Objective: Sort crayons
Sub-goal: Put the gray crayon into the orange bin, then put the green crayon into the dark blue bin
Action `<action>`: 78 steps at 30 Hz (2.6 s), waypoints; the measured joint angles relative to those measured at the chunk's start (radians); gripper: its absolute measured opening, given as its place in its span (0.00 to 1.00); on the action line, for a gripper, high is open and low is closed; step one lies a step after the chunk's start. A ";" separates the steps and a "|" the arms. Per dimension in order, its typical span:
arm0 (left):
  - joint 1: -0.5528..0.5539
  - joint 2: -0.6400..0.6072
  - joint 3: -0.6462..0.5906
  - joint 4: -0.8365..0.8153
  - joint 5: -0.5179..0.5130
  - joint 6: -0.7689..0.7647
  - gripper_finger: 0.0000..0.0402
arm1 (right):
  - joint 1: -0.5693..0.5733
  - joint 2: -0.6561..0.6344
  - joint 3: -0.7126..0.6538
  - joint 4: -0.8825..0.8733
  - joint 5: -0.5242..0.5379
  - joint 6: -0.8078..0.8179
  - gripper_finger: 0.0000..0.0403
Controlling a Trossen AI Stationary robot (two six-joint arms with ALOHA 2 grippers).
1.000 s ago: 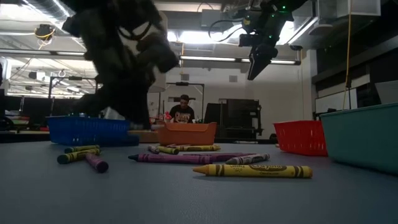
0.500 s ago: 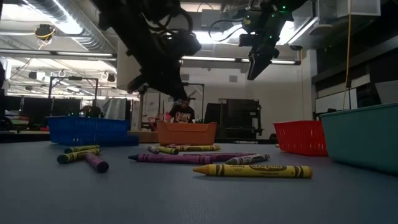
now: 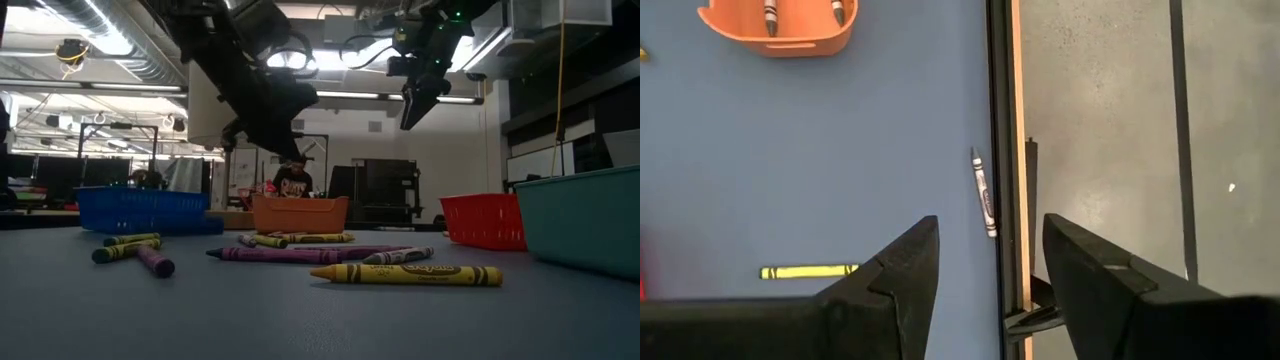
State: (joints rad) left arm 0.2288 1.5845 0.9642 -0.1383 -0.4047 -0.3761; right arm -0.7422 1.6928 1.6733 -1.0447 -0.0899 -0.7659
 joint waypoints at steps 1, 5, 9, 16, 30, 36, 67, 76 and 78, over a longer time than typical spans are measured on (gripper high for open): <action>0.003 0.000 0.000 0.000 0.000 0.020 0.02 | 0.000 0.000 0.000 -0.001 0.000 0.005 0.45; 0.005 0.000 0.000 -0.001 0.001 0.099 0.02 | 0.000 0.000 0.000 -0.006 -0.008 0.079 0.45; 0.005 0.000 0.000 -0.001 0.005 0.169 0.02 | 0.002 0.000 0.000 -0.036 -0.022 0.142 0.45; 0.005 0.000 0.000 -0.002 0.005 0.252 0.10 | 0.002 0.000 0.000 -0.148 -0.061 0.234 0.45; 0.005 -0.001 0.000 -0.002 -0.001 0.280 0.24 | 0.002 0.000 0.000 -0.255 -0.061 0.433 0.45; 0.005 -0.001 0.000 -0.002 -0.001 0.279 0.24 | 0.003 0.000 0.000 -0.260 -0.048 0.581 0.45; 0.005 -0.001 0.001 -0.002 -0.002 0.279 0.24 | 0.148 -0.002 -0.655 0.336 0.170 1.051 0.45; 0.005 -0.001 0.001 -0.002 -0.001 0.279 0.24 | 0.147 -0.002 -0.727 0.445 0.177 1.053 0.44; 0.005 -0.001 0.001 -0.002 -0.001 0.279 0.24 | 0.147 -0.002 -0.740 0.456 0.177 1.053 0.45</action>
State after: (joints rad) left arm 0.2337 1.5833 0.9653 -0.1398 -0.4061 -0.0975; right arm -0.5952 1.6905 0.9338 -0.5885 0.0872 0.2874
